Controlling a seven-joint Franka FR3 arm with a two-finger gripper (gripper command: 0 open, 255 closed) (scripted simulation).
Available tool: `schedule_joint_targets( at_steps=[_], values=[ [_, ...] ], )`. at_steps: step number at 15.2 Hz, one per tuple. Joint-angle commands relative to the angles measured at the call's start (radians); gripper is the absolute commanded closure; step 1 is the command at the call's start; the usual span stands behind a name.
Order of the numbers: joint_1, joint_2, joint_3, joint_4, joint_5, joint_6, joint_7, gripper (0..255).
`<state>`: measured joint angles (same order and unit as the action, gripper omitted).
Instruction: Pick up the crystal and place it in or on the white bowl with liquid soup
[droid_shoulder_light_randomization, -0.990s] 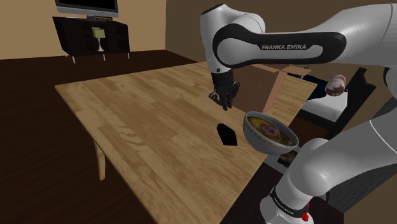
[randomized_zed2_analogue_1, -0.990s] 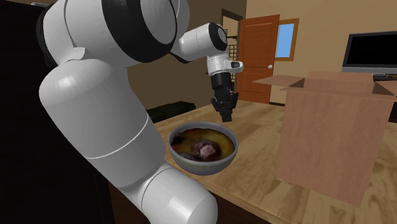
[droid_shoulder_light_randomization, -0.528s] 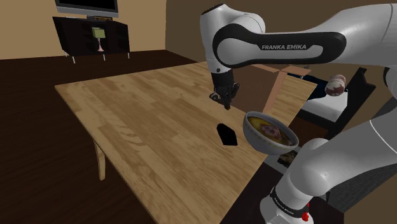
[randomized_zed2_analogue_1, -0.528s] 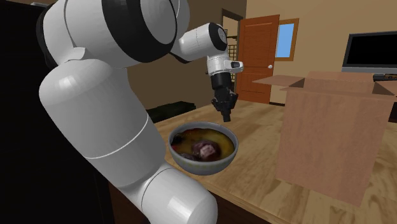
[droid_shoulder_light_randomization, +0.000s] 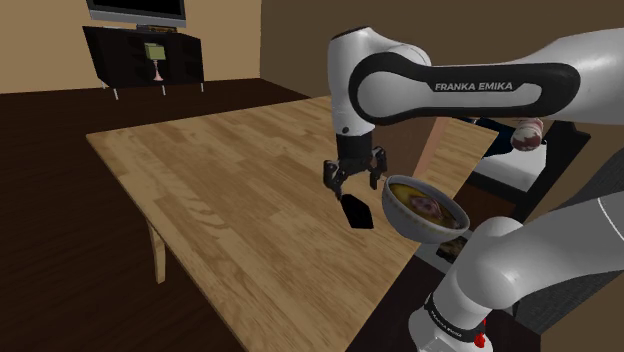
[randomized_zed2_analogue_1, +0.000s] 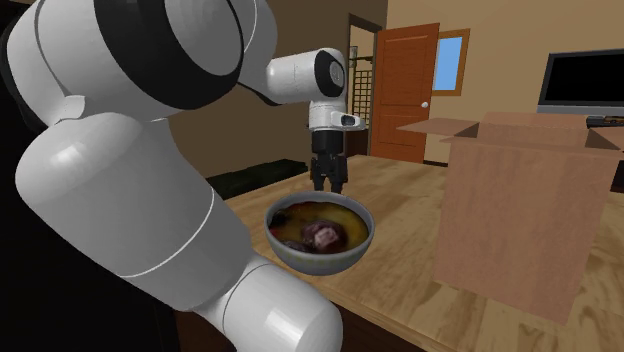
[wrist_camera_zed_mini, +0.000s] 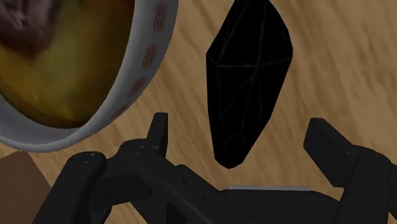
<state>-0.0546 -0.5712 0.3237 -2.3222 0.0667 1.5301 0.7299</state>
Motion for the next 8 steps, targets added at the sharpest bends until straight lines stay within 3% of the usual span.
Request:
schedule_joint_targets(
  at_steps=[1,8],
  values=[
    [0.007,-0.035,0.005,-0.042,0.056,0.018,0.050,0],
    [0.017,-0.059,0.009,-0.158,0.067,0.110,0.046,0]
  ],
)
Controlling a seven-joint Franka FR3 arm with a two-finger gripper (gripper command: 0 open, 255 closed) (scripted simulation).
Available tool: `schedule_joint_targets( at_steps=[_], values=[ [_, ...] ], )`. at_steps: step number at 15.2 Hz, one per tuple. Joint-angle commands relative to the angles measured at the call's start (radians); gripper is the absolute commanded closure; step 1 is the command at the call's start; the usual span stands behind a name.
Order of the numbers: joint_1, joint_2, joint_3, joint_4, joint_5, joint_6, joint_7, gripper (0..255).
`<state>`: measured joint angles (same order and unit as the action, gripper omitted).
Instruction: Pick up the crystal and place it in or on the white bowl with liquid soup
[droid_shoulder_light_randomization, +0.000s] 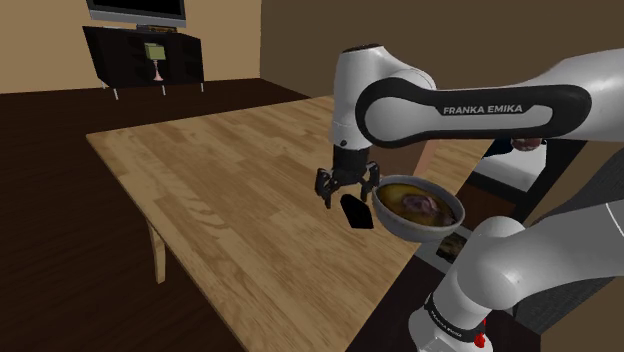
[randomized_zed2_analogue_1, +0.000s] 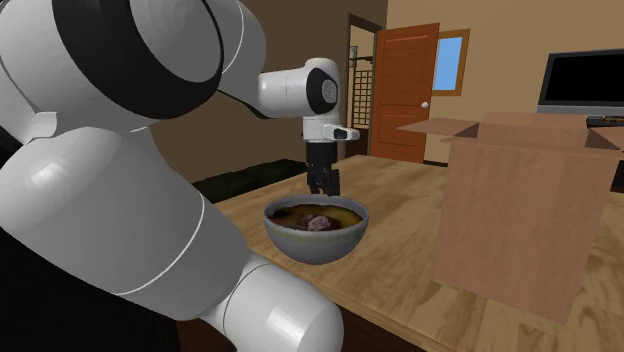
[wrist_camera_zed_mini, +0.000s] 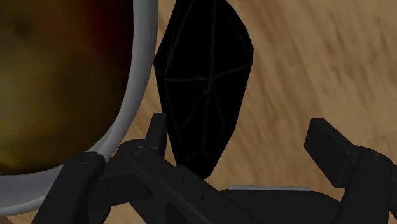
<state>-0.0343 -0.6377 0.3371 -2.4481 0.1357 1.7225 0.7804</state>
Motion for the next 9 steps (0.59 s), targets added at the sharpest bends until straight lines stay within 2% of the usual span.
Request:
schedule_joint_targets(
  at_steps=[1,8,9],
  values=[
    [0.000,0.008,-0.006,-0.032,-0.003,-0.082,-0.004,0],
    [0.016,0.011,-0.019,-0.033,-0.010,-0.081,0.004,0],
    [0.012,0.026,-0.019,-0.024,-0.013,-0.075,0.003,255]
  ],
)
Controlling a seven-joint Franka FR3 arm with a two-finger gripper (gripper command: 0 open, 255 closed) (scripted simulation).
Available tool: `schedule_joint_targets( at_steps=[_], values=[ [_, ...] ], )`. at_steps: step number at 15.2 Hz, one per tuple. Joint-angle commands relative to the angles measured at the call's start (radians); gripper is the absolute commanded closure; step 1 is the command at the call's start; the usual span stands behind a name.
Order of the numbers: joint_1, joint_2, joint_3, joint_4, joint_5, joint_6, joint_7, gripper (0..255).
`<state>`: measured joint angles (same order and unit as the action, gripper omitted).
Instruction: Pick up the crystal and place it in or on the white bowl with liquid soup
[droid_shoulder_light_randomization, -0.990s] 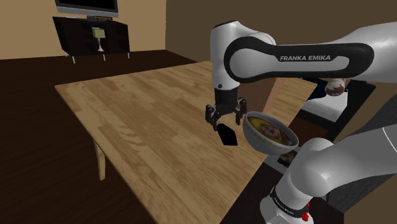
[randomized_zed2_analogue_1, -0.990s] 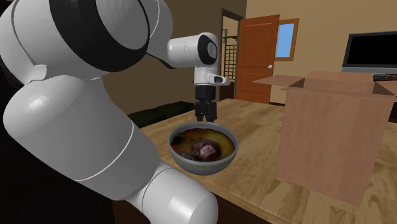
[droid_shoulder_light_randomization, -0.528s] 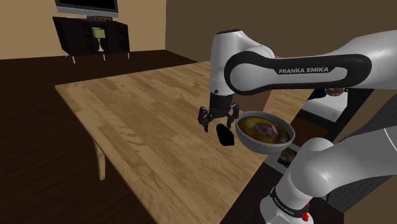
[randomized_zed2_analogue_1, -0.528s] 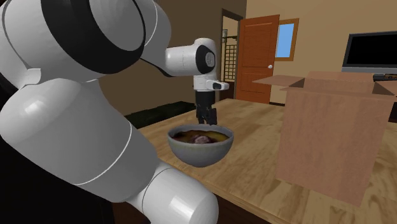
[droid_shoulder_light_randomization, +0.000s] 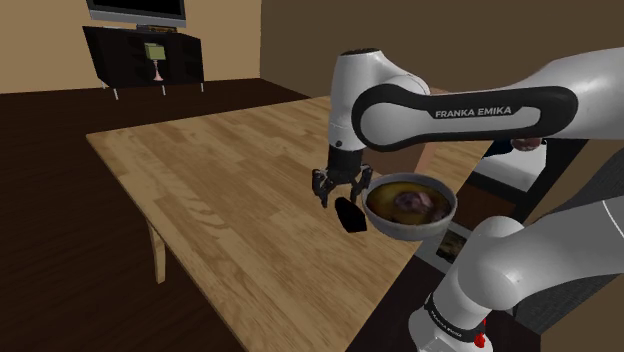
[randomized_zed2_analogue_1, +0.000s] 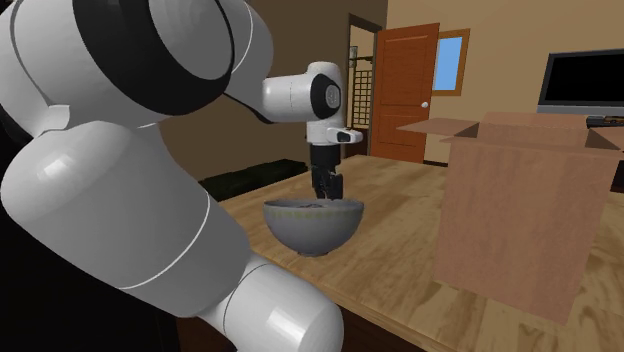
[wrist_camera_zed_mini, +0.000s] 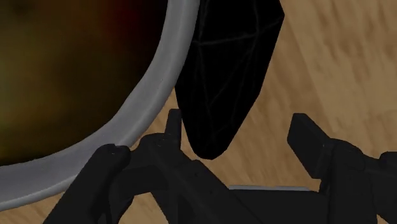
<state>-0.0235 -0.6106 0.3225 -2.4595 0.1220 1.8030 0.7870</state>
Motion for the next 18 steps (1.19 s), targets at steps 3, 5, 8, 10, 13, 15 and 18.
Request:
schedule_joint_targets(
  at_steps=[3,5,8,10,13,15,18],
  values=[
    [0.000,0.014,0.001,0.013,0.001,-0.165,0.005,255],
    [-0.001,0.016,0.001,0.009,0.000,-0.159,0.003,255],
    [0.003,0.003,0.000,0.005,0.003,-0.168,0.004,255],
    [0.005,-0.018,-0.007,-0.009,0.003,-0.175,-0.003,255],
    [0.004,-0.021,-0.013,0.028,-0.002,-0.217,-0.004,255],
    [0.002,-0.023,-0.017,0.054,-0.005,-0.244,-0.005,255],
    [0.000,-0.023,-0.023,0.094,-0.009,-0.284,-0.006,255]
  ],
)
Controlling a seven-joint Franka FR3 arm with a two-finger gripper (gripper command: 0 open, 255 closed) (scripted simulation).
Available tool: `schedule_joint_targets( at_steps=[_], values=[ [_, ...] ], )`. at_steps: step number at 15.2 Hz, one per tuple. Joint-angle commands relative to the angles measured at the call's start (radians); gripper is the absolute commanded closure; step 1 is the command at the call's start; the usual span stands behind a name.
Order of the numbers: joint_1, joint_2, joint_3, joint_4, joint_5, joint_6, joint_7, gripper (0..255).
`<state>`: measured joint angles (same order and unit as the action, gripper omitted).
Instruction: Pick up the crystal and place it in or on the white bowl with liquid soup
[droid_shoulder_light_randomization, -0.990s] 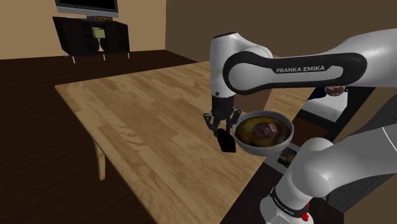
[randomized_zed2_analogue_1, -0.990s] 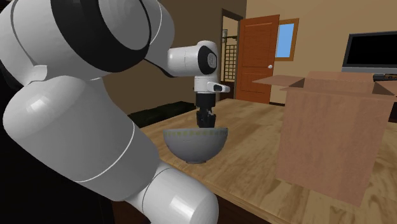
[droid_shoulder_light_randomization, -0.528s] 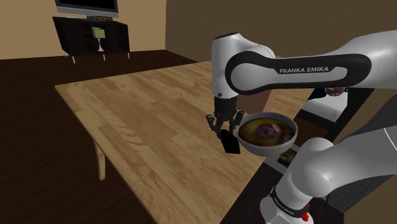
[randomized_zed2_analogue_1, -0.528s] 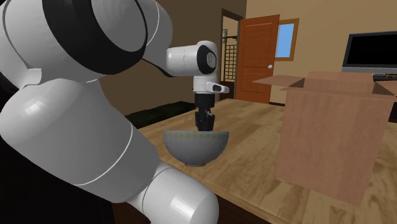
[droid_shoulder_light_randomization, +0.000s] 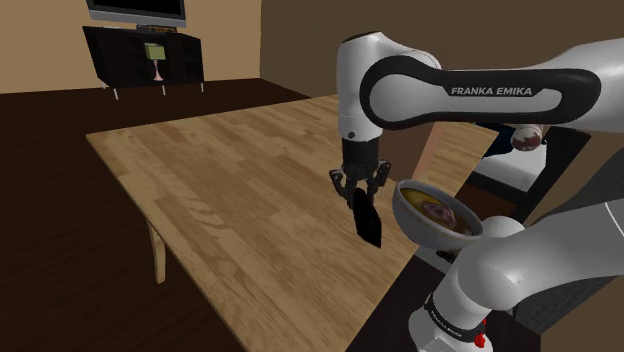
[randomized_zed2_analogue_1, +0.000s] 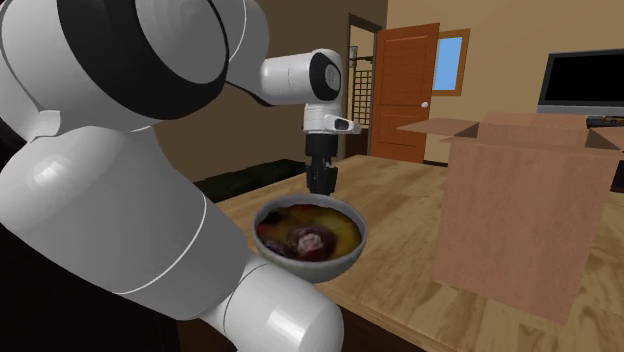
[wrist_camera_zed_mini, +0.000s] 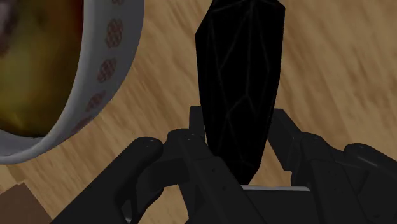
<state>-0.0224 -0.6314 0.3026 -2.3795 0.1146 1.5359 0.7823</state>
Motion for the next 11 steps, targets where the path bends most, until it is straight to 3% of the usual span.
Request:
schedule_joint_targets(
  at_steps=[1,11],
  values=[
    [-0.001,-0.001,-0.004,0.028,-0.003,-0.030,-0.001,255],
    [-0.009,0.016,-0.018,0.174,-0.017,-0.159,-0.003,255]
  ],
)
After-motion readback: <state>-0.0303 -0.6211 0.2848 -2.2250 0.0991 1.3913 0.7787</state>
